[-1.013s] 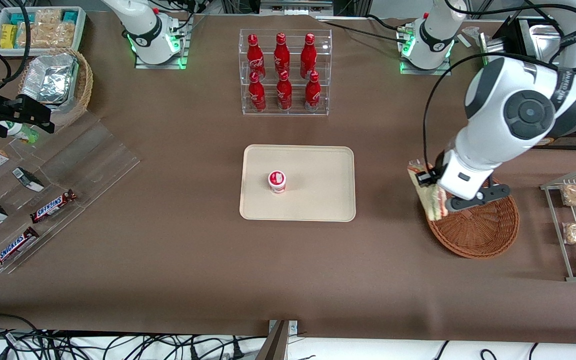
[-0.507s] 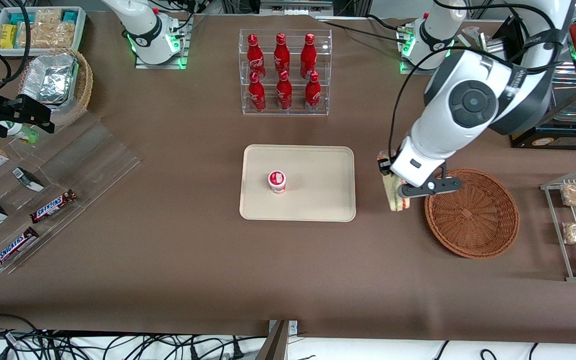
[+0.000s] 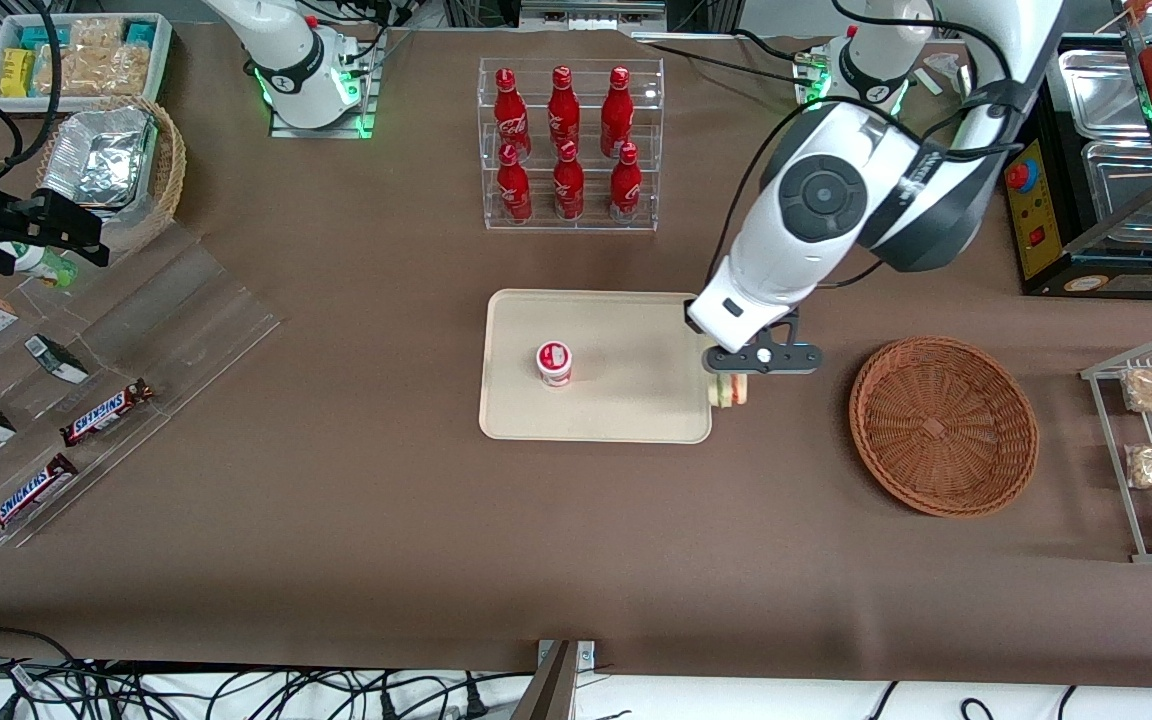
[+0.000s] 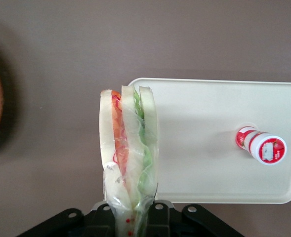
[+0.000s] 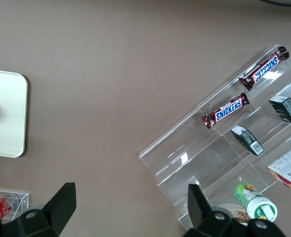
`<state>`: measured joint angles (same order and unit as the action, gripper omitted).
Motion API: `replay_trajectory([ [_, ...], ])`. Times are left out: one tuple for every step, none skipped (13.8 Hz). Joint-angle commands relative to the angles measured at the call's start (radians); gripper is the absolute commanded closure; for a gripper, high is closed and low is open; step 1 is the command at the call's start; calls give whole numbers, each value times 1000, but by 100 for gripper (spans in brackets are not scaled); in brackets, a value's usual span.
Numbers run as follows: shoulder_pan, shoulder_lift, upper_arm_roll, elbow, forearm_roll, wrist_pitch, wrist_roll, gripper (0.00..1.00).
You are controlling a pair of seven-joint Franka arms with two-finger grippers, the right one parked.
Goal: Place sandwich from basket to tray
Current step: 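Carry the sandwich over the cream tray beside the strawberry cup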
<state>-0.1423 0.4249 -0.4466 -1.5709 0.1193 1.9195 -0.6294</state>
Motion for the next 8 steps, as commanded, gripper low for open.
replay_trajectory([
  [-37,35,6,-4,26,59,-48,92],
  [-45,44,5,-23,49,93,-79,91],
  [-46,48,3,-43,74,119,-108,91],
  [-60,51,5,-67,86,144,-128,91],
  [-69,51,5,-99,95,176,-133,91],
  [-72,52,5,-133,106,212,-138,91],
  [-72,52,5,-158,106,243,-145,91],
  [-74,55,5,-173,106,263,-151,91],
])
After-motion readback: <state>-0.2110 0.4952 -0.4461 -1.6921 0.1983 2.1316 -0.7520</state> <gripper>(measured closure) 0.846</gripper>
